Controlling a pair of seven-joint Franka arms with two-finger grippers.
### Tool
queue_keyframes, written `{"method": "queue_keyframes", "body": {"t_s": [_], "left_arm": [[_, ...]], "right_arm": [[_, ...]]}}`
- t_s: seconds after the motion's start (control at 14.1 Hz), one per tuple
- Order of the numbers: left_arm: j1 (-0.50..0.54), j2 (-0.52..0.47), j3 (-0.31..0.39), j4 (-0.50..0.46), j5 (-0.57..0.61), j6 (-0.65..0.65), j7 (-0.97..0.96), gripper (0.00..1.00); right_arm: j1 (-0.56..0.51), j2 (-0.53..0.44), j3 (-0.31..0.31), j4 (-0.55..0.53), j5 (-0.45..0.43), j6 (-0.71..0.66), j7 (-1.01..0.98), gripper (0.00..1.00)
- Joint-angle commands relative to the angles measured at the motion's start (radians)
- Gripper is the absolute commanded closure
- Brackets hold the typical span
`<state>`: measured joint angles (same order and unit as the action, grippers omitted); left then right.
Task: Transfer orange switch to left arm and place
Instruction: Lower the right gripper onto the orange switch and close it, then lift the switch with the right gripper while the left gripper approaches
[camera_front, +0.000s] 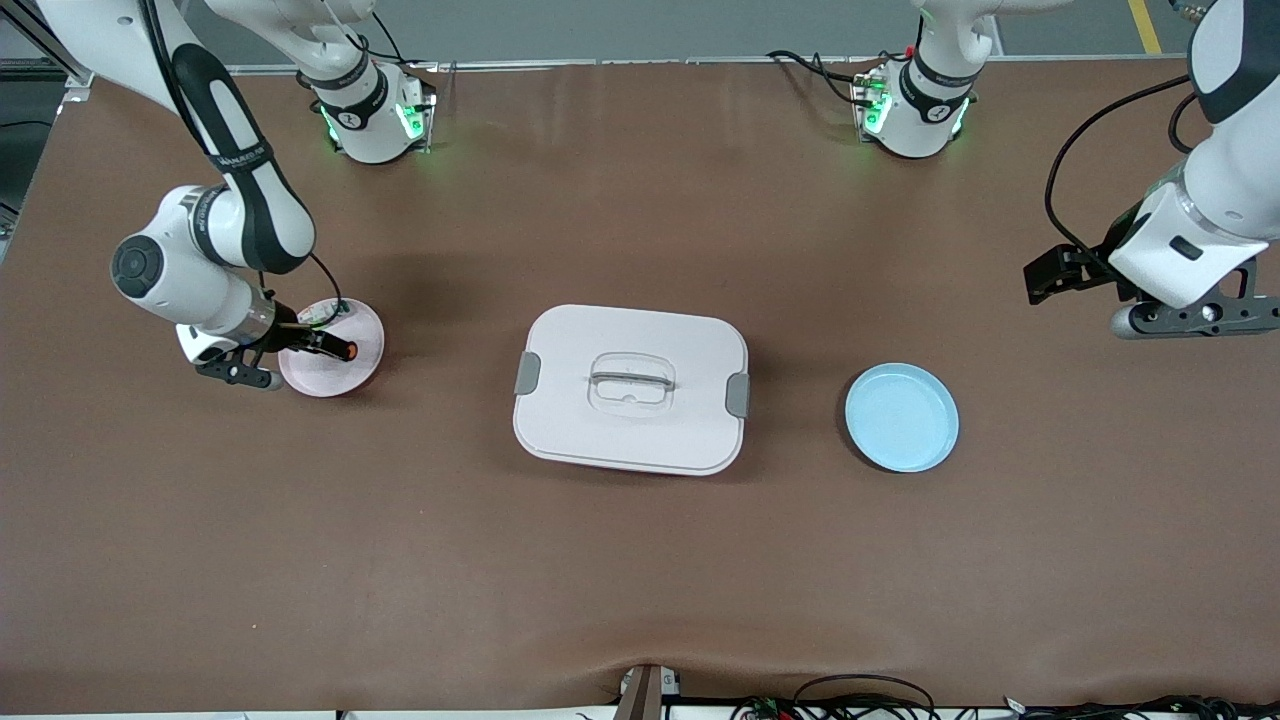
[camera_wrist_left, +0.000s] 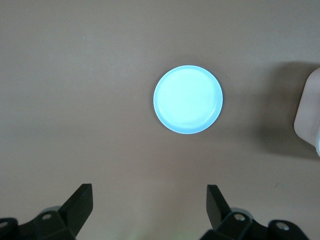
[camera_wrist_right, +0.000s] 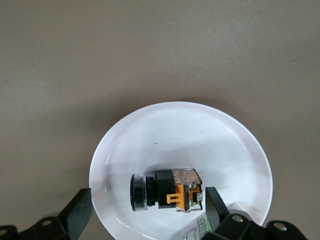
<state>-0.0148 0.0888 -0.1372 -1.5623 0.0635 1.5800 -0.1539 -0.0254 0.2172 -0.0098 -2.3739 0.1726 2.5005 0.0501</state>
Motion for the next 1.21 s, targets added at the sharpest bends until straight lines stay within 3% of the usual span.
{"method": "queue_keyframes", "body": {"t_s": [0.0,0.64,1.13], "left_arm": [[-0.005,0.009,-0.007,-0.005,0.007,0.024,-0.012,0.0],[-0.002,0.046,-0.006,0.004,0.009,0.071,-0.012,0.0],[0.001,0.061,-0.006,0.008,0.009,0.109,-0.013,0.0]], "right_arm": [[0.01,0.004,-0.003,-0.025,0.002,0.015,0.008,0.0],[-0.01,0.005,-0.006,-0.05,-0.031,0.018,-0.029,0.0],[-0.022,0.054,-0.003,-0.051,-0.027,0.095,-0.013,0.0]]}}
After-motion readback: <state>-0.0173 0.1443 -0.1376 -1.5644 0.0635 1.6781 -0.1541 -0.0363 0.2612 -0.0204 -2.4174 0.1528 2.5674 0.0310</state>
